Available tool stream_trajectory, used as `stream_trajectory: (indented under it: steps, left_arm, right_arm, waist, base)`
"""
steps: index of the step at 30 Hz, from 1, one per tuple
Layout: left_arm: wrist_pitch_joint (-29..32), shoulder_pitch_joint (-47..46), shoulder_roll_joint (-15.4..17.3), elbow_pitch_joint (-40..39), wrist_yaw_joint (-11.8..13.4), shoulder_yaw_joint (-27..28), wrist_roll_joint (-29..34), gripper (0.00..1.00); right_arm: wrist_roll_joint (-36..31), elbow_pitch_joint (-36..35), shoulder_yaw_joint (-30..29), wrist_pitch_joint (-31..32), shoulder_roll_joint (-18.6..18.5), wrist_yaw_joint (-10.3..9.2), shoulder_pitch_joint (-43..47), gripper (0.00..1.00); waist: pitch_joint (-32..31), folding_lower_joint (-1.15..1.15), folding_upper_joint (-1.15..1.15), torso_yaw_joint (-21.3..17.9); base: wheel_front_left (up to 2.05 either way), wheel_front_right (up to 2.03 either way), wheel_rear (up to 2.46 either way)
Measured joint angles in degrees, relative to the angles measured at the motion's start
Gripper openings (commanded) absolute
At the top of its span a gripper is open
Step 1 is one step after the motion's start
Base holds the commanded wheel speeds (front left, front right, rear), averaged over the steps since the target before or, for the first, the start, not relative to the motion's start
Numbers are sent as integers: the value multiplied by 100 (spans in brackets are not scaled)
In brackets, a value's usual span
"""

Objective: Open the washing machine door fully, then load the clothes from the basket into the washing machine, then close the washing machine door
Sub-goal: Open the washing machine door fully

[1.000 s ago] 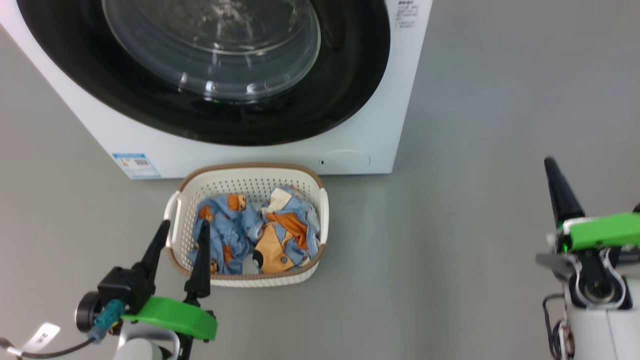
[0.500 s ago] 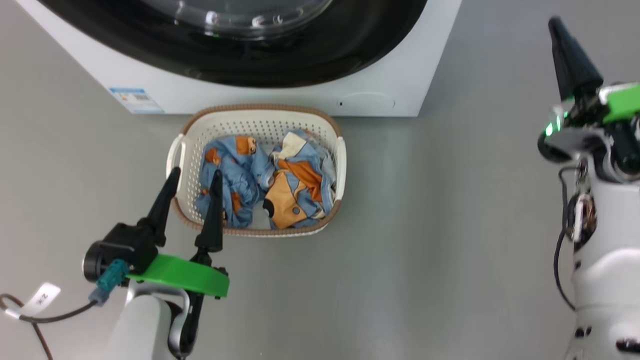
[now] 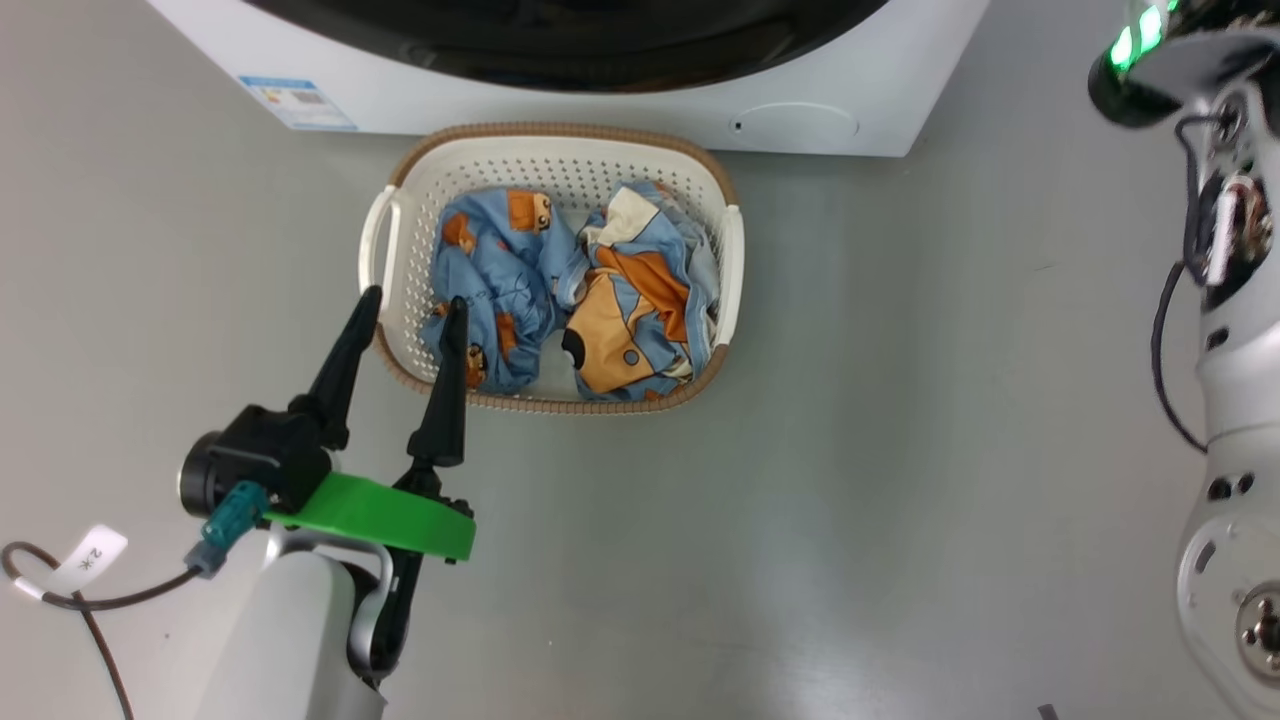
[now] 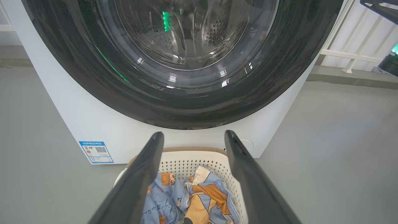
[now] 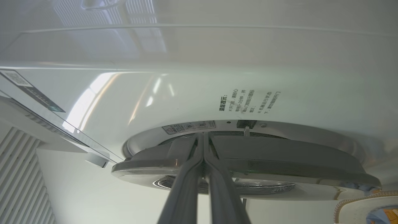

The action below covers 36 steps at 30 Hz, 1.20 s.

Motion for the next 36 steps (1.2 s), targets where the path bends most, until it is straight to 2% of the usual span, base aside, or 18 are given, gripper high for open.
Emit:
stream_trajectory:
  steps: [11, 21, 36]
  left_arm:
    - [0, -110, -5, -62, 0, -109, -134, 100]
    - [0, -227, -12, -110, 1, -174, -193, 100]
    - [0, -247, -15, -127, 8, -201, -240, 100]
  right_arm:
    - [-333, 876, 182, 78, -87, 0, -1115, 0]
    - [-731, 1524, 398, 257, -233, 0, -1773, 0]
    - [-827, 1505, 510, 921, -375, 0, -1849, 0]
  waist:
    - [270, 0, 0, 250]
    - [424, 0, 0, 387]
    - [413, 0, 0, 388]
  base:
    - [0, 0, 0]
    - [0, 0, 0]
    - [0, 0, 0]
